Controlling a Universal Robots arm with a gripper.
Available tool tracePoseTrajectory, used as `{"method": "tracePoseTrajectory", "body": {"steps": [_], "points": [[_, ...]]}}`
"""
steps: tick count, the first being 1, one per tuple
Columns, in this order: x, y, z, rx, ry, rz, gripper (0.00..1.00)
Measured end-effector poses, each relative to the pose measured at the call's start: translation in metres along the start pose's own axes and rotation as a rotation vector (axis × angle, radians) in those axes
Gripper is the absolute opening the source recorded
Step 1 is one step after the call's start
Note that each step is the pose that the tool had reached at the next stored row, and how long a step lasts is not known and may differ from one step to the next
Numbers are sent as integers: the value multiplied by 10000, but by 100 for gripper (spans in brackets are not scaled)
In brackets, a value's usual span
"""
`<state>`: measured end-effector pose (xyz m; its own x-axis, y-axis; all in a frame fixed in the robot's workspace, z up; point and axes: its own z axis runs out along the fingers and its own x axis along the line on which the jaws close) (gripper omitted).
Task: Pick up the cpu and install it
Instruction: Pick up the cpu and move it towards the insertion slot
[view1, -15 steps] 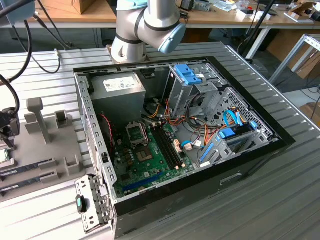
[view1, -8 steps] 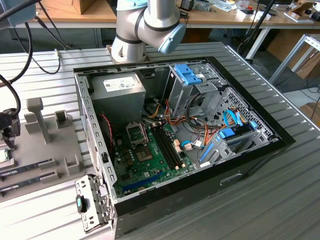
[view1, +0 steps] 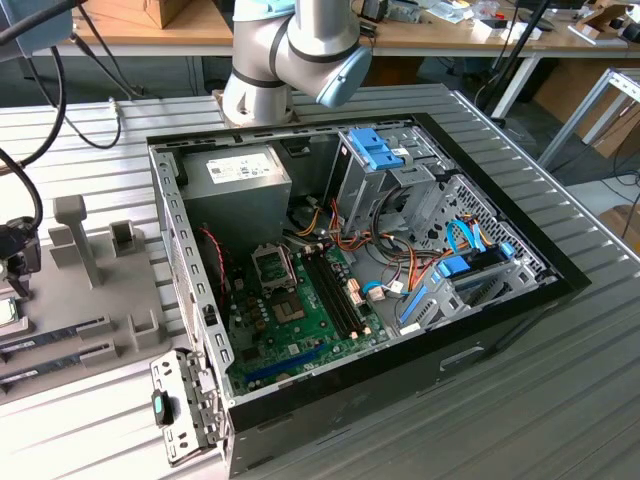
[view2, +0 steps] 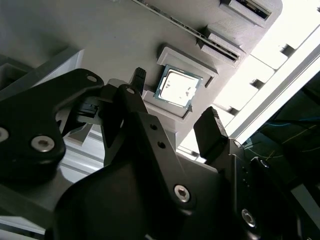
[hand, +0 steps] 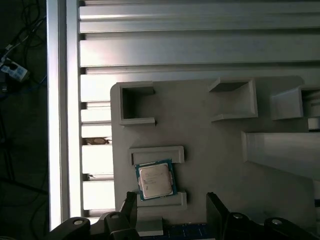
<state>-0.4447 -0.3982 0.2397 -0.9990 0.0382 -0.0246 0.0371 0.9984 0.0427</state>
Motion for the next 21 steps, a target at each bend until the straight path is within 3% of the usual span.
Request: {"method": "tracePoseTrajectory", "body": {"steps": [21], "points": [[1, -2, 41, -4, 7, -158, 66]]}}
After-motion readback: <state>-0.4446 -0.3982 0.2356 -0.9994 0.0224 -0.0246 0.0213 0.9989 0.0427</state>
